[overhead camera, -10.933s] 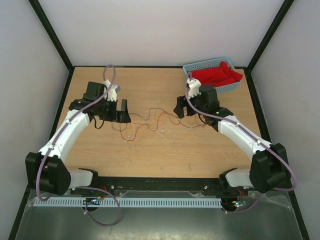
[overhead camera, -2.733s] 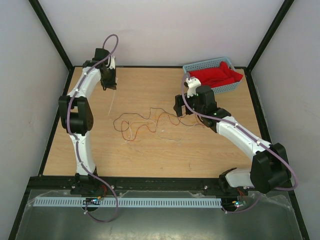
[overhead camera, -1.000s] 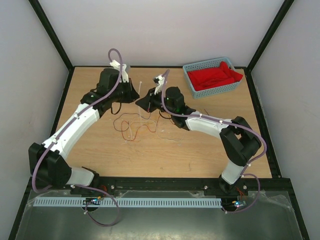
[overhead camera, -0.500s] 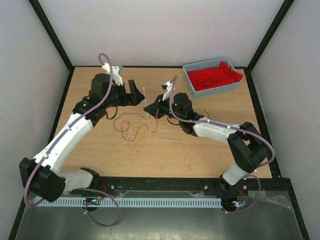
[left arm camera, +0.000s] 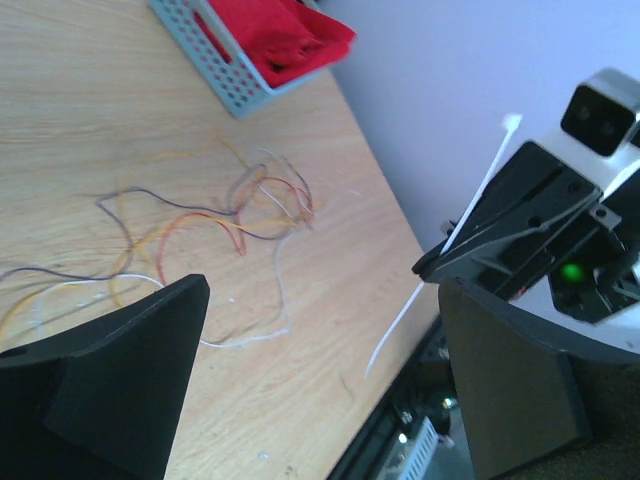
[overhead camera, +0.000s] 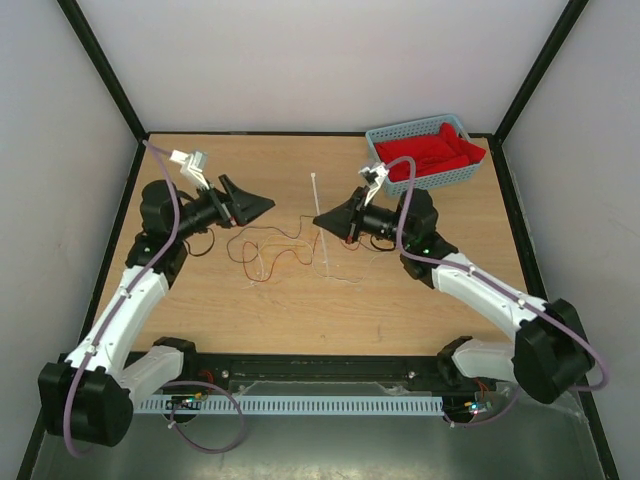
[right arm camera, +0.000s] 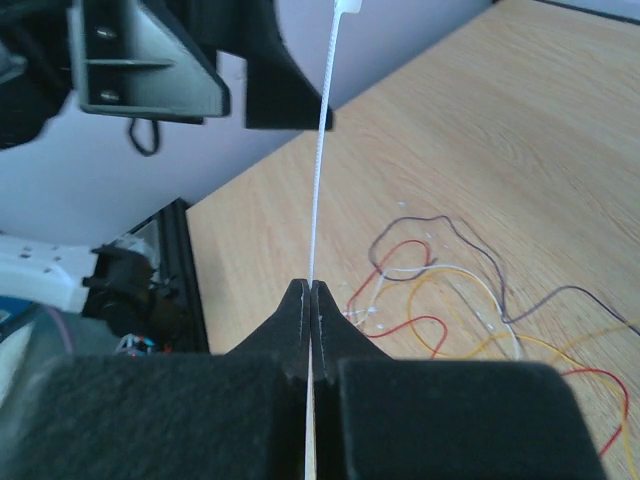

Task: Zip-tie the wires
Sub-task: Pick up the ribbon at the center of the board.

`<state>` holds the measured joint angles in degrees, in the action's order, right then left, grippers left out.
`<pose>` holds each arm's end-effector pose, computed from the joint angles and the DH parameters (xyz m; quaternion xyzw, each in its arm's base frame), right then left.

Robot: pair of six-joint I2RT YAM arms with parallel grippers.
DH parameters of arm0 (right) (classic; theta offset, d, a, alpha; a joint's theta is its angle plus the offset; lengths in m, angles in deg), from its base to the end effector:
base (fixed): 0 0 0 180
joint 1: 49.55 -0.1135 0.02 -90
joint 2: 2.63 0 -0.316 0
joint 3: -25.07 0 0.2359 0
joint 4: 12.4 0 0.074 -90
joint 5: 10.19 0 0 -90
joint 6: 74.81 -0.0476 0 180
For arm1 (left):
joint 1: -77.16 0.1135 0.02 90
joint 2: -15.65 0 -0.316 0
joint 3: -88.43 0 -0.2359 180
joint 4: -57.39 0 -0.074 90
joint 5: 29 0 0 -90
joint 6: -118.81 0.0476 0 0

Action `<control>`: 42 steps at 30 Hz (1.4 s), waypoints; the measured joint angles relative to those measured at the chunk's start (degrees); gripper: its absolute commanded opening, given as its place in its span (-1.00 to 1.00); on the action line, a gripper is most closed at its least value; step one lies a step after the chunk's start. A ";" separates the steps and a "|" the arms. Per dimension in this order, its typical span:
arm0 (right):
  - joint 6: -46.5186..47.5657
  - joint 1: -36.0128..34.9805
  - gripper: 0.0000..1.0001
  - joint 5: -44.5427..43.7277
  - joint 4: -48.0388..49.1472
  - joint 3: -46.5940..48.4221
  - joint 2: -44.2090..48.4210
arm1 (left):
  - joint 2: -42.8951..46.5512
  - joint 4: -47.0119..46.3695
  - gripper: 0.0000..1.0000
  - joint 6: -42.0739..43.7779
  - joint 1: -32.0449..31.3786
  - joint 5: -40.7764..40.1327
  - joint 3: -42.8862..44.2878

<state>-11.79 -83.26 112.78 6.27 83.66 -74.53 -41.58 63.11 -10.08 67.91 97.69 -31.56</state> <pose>0.2059 0.1685 0.3702 -0.2473 0.6322 0.5231 0.5153 0.1895 -0.0597 0.3849 0.0335 0.7207 -0.4750 0.5038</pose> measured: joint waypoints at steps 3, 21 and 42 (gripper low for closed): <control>0.04 -0.02 -1.00 3.26 -0.74 -0.35 3.48 | 1.05 -7.02 0.92 -2.99 0.00 4.50 -3.45; -6.54 -0.07 -1.00 10.40 2.25 -0.52 6.25 | -3.23 -46.73 0.16 -20.26 -5.22 14.82 -6.64; -10.29 -5.40 -1.00 11.67 7.08 -0.37 3.50 | -11.72 -49.42 -0.44 -15.76 -13.27 13.53 -2.86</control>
<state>-22.08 -88.66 124.46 13.35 83.29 -71.04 -53.30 13.69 -25.84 54.64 111.22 -34.42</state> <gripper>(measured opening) 0.010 0.375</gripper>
